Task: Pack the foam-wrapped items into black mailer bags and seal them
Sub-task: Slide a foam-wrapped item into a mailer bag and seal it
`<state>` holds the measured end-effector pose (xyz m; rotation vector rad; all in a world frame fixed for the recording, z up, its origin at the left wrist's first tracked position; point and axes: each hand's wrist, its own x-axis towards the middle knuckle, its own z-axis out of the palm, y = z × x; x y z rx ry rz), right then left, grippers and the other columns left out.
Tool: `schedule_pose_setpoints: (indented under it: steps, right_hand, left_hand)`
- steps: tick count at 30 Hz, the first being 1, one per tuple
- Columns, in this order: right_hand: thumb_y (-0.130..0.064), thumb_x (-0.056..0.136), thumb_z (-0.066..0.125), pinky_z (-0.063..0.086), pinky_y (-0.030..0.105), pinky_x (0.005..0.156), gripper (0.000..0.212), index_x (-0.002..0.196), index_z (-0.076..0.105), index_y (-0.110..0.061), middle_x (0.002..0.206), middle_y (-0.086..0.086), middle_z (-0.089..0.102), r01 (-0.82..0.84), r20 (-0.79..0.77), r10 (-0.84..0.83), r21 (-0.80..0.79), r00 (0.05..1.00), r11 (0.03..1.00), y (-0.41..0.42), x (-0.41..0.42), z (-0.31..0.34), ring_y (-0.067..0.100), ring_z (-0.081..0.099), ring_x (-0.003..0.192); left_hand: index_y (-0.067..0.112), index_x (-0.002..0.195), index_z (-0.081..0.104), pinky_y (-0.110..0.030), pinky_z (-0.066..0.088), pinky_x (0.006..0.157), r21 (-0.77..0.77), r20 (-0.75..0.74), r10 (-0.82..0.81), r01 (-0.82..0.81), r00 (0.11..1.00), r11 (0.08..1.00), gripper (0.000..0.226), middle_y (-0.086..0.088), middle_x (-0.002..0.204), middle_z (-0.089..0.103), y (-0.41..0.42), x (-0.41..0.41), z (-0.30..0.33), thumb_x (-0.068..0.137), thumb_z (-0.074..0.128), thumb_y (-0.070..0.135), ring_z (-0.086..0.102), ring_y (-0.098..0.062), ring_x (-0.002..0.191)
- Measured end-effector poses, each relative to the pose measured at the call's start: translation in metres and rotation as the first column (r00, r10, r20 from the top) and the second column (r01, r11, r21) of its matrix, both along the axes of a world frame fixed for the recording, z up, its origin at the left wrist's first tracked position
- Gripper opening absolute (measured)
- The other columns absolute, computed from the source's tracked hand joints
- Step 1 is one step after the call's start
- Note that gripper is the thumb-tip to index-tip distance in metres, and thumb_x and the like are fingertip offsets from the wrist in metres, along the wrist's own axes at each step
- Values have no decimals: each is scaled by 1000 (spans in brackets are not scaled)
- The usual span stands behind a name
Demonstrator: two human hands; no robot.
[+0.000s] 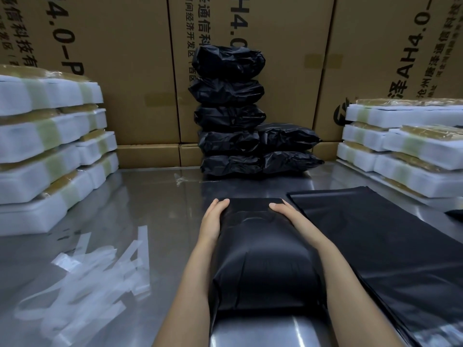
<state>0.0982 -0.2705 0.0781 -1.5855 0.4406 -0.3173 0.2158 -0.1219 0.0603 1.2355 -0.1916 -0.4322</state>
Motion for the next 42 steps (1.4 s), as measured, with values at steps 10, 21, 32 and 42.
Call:
schedule_pose_setpoints:
  steps: [10,21,32,42]
  right_hand:
    - [-40,86,61,33,38,113,64,145,36,-30,148,-7,38,28,1,-28,82,1000,996,3,-1,-4,15,46,128]
    - [-34,89,58,47,21,89,23,111,57,-41,119,-12,57,9,-2,-9,114,1000,993,6,-4,-1,5,60,105]
    - [-41,85,56,38,17,72,64,144,31,-43,125,-13,48,16,1,-16,-21,1000,1000,29,-2,8,-3,51,95]
    - [-60,78,62,24,40,115,88,149,13,-42,158,-13,12,-56,-28,50,-296,998,953,35,-5,47,15,19,144]
  left_hand:
    - [11,129,58,-27,35,105,97,52,126,-130,991,987,43,1,136,55,6,-8,-1,90,61,26,48,-15,126]
    - [20,133,54,-42,37,109,261,-50,-205,211,978,942,101,-5,135,55,11,-11,10,49,72,73,53,-25,122]
    - [14,110,70,-41,47,98,116,-53,-27,33,998,993,66,-11,110,69,29,2,12,56,76,51,65,-29,102]
    - [3,94,57,-14,43,52,130,-33,3,2,999,992,19,-6,104,57,39,7,51,93,58,22,53,-16,71]
